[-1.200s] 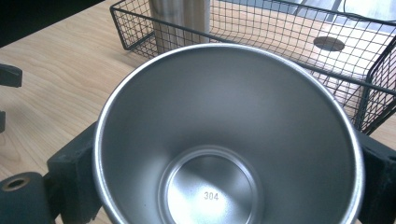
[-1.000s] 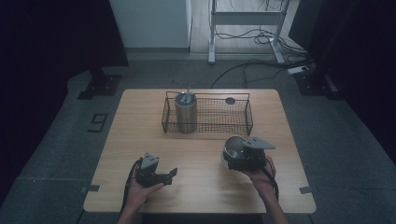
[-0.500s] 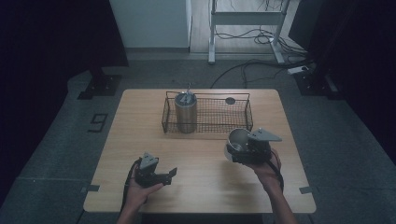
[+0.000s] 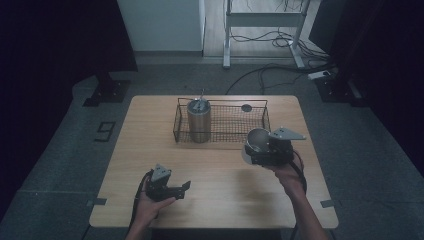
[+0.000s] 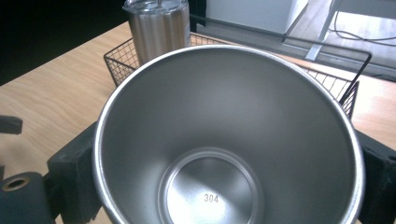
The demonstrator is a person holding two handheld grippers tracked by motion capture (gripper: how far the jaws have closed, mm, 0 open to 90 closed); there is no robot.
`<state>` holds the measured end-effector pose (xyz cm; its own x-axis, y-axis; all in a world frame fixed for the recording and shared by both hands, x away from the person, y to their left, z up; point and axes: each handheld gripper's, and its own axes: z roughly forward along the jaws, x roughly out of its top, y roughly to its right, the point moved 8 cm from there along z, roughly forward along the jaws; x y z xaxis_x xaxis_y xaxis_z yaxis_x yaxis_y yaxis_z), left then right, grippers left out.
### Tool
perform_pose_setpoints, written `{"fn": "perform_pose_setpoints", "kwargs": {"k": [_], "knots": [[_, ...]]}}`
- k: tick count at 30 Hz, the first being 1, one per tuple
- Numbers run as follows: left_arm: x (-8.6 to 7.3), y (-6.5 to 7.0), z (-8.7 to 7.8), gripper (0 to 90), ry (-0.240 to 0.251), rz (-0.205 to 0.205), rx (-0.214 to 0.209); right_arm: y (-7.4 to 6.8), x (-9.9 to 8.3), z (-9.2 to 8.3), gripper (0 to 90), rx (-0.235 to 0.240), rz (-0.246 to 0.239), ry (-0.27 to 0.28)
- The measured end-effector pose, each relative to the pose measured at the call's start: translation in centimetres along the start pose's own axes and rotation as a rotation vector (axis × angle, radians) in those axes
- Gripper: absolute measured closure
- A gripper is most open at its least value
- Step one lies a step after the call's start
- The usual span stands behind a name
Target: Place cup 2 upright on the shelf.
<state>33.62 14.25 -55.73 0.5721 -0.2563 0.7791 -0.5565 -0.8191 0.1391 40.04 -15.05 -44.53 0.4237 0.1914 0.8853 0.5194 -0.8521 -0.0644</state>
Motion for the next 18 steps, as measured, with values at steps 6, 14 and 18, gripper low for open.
{"fn": "perform_pose_setpoints", "kwargs": {"k": [6,14,18], "knots": [[-0.1,0.2,0.1,10.9,-0.006,0.003,-0.005,0.4,1.2,0.5,6.5,0.001,-0.006,-0.010],[-0.2,0.1,0.1,10.9,-0.007,0.000,-0.007,0.8,1.9,1.5,6.5,0.001,-0.009,-0.029],[-0.2,0.2,0.2,10.9,-0.008,0.000,-0.009,0.9,2.3,1.7,6.5,-0.003,-0.012,-0.028]]}}
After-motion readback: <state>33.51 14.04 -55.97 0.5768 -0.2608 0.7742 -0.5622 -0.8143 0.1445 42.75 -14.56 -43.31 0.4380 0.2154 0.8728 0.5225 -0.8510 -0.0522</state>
